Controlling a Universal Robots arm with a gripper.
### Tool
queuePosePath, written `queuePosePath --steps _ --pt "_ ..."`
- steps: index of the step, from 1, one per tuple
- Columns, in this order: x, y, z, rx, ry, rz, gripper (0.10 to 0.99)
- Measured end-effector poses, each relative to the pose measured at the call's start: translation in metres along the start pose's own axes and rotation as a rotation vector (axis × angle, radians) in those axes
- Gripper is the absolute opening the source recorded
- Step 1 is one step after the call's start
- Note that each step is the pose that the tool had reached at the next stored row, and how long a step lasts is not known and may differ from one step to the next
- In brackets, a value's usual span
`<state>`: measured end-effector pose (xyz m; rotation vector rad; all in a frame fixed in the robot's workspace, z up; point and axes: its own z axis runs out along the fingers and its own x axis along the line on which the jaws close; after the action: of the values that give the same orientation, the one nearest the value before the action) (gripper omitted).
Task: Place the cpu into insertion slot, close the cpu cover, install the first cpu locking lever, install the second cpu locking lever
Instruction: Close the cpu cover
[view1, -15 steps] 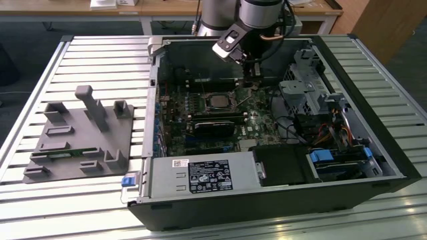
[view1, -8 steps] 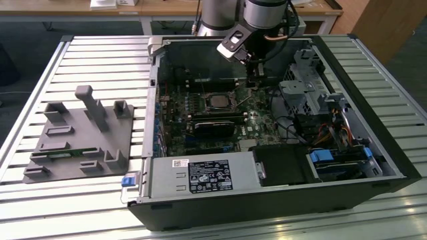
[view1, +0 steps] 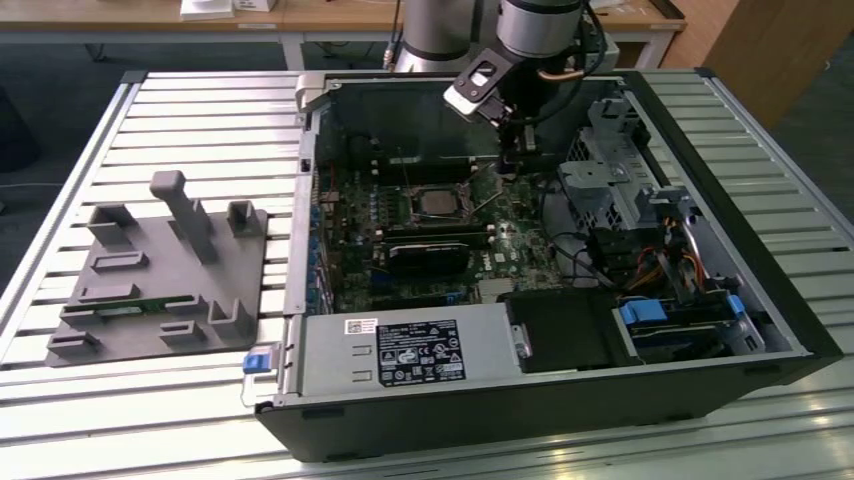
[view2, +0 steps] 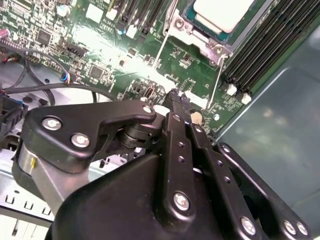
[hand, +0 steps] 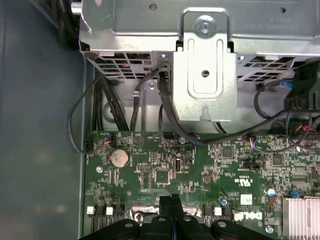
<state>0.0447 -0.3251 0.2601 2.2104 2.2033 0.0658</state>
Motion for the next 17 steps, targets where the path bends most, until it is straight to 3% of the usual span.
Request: queuePosePath --steps 11,17 --pt "0.0019 0.015 0.0048 0.007 0.0004 0.0 0.106" --pt "0.003 0.0172 0.0123 0.014 0.0001 0.0 0.106"
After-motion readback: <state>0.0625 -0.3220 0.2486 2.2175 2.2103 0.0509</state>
